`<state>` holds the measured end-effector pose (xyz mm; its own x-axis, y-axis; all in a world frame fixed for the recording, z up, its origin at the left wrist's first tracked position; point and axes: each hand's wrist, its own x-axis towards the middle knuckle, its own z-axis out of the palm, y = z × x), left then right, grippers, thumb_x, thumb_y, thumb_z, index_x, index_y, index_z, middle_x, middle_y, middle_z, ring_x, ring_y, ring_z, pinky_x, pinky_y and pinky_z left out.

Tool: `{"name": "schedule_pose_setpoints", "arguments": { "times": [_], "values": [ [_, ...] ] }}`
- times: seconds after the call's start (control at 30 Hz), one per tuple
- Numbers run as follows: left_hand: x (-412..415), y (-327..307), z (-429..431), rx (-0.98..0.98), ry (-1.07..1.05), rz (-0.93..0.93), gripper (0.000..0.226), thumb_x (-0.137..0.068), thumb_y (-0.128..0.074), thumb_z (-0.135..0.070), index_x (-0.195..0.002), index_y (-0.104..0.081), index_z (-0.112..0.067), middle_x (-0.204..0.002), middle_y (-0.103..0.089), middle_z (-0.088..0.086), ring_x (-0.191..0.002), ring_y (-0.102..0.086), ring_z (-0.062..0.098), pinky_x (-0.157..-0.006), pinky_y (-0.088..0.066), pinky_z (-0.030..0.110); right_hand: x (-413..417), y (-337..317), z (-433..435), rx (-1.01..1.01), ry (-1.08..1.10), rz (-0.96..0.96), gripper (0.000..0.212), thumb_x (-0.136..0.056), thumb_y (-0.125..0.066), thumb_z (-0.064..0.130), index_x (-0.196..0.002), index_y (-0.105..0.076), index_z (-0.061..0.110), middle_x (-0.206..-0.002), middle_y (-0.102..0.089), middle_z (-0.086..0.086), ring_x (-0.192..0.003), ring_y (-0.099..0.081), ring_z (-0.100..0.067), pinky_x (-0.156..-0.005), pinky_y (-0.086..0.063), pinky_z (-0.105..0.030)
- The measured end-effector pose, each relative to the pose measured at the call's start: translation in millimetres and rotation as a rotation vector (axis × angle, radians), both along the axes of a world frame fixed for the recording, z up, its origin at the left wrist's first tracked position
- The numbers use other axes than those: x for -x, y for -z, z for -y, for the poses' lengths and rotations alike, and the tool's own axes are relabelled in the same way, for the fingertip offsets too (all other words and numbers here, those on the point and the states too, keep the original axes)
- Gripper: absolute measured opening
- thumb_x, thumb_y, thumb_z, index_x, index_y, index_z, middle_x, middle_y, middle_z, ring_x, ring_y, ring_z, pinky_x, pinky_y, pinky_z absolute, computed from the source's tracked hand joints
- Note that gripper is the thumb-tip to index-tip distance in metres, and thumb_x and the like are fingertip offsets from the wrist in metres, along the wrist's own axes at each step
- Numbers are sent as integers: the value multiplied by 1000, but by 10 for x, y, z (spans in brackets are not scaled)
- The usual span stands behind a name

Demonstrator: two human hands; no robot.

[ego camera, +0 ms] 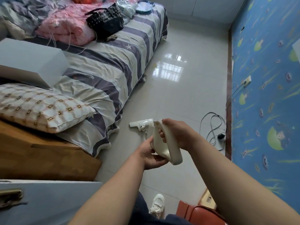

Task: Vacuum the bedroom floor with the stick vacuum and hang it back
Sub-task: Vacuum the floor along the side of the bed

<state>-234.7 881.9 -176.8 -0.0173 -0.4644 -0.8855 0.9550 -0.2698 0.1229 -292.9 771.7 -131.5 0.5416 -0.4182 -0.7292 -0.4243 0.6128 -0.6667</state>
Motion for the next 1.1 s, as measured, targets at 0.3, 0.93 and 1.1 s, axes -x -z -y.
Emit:
{"name": "schedule_pose_setpoints", "arguments": {
  "times": [0.3,0.93,1.1],
  "values": [
    [-323,-71,196,-10,24,-44,87,-39,-87,-29,-117,-57,-5,-109,-60,16,-101,-61,34,-76,-55,58,-188,96,143,-128,25,23,44,-100,-53,43,-85,-60,3,-57,-55,-6,-43,-50,-16,-44,-44,-22],
    [-1274,45,519,-28,232,-24,54,-78,-72,-51,-97,-60,-2,-92,-63,19,-89,-64,34,-63,-58,52,-986,111,306,-89,202,-3,45,-101,-52,41,-77,-59,4,-51,-53,-4,-38,-45,-13,-39,-38,-22],
    [-1509,114,547,-50,251,-23,56,-88,-60,-57,-97,-60,-2,-90,-65,19,-87,-65,33,-63,-59,51,-1216,120,303,-51,219,-18,45,-100,-53,42,-77,-60,4,-52,-54,-4,-39,-46,-14,-42,-39,-22]
  ]
}}
